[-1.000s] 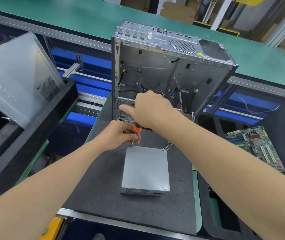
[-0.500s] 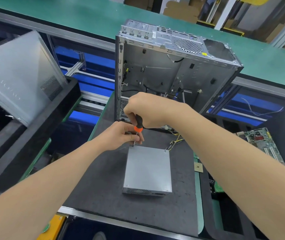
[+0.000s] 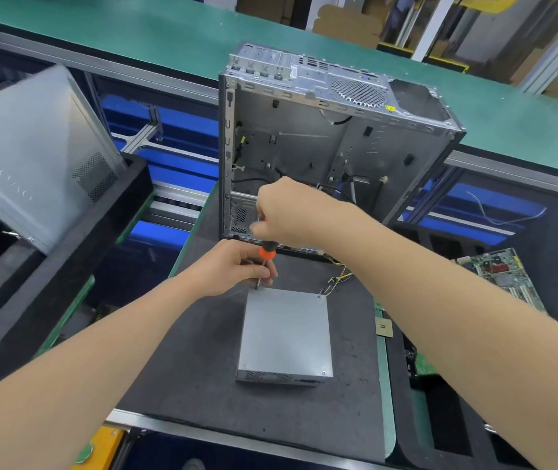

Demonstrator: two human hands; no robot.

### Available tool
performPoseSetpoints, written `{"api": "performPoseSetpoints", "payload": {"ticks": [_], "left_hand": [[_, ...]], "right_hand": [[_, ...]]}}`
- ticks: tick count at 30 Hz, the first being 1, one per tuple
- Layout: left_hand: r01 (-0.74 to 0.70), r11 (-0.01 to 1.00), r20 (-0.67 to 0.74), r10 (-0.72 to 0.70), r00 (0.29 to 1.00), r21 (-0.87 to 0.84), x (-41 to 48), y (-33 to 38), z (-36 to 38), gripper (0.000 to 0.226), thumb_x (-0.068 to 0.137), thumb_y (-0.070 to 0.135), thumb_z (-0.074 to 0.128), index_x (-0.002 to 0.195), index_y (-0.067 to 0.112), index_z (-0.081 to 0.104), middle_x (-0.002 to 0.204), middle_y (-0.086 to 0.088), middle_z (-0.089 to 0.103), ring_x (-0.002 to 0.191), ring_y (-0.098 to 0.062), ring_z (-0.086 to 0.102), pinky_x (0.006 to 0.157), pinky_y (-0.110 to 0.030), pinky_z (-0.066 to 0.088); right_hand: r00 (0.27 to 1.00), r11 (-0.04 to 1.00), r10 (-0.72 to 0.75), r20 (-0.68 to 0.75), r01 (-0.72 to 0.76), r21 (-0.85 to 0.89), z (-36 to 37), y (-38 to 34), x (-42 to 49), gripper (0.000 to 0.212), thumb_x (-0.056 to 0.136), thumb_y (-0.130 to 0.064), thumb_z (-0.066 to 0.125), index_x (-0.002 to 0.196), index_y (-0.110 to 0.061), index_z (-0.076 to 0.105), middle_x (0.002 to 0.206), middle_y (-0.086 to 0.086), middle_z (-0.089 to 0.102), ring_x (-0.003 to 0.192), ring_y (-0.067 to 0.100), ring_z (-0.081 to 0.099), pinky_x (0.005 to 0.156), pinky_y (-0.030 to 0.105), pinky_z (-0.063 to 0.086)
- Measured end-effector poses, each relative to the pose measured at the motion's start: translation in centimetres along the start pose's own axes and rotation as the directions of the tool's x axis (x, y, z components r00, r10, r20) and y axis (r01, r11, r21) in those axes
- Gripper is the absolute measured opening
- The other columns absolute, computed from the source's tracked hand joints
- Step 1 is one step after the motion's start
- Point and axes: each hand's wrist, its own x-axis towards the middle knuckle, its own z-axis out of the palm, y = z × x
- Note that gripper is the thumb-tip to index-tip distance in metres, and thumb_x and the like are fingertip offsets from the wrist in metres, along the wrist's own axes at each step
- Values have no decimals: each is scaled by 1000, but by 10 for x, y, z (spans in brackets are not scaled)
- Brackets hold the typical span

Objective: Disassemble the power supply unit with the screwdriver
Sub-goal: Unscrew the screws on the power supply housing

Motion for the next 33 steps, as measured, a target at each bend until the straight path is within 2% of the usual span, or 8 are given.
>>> {"api": "performPoseSetpoints", "payload": {"ticks": [5,9,15,17,21,25,30,33], "left_hand": [[19,999,-1,-18,1000,32,-1,2,1,24,101,13,69,95,34,80,93,4,81,88,-17,76,85,-19,58],[30,998,18,-31,999,62,-3,2,2,25,101,14,68,94,34,82,95,10,81,93,-9,76,84,-14,55],[28,994,-3,-28,1000,102,-2,0,4,23,101,12,67,92,28,80,90,6,80,90,-14,76,89,-28,61],[34,995,0,-34,999,91,-1,-1,4,21,101,11,67,92,24,80,89,3,80,89,-16,76,90,-30,61],[48,997,-1,-48,999,55,-1,-1,5,24,101,12,67,89,27,81,89,2,81,87,-16,76,85,-21,58],[43,997,11,-44,999,59,-1,-1,3,19,101,13,69,94,25,81,90,3,81,90,-15,77,86,-21,59],[47,998,-6,-47,999,39,-3,-1,1,16,99,10,71,96,23,80,91,0,80,86,-19,76,84,-20,59],[37,993,13,-38,999,113,-3,0,1,19,99,13,71,94,29,80,90,4,80,86,-14,75,84,-17,56]], "right_hand": [[945,946,-305,120,316,-80,-17,10,-4,9,83,-21,78,85,-20,69,81,-7,64,77,16,61,62,31,51],[911,905,-393,128,407,-120,-12,6,-6,31,73,8,61,72,-22,67,75,-12,58,81,17,61,60,25,46],[911,907,-393,128,406,-107,-13,7,-10,10,80,-14,68,87,-21,65,88,-5,62,93,19,56,71,32,49],[945,943,-323,56,327,-69,-11,6,-12,26,86,-42,70,97,-20,62,89,-5,57,91,20,55,70,36,50],[974,984,138,-179,-156,-91,2,-4,-9,68,94,-77,39,71,-15,48,70,1,48,58,23,50,48,30,32],[995,996,87,-53,-85,38,4,-5,-4,48,101,-46,56,69,-15,39,63,3,48,50,21,47,46,27,34],[967,963,-241,83,249,-104,-16,3,-4,10,83,-22,76,86,-18,67,86,-1,67,78,21,63,62,33,53],[933,934,-335,132,348,-85,-18,3,-4,20,79,-3,74,81,-23,69,86,-8,67,84,17,64,63,27,51]]}}
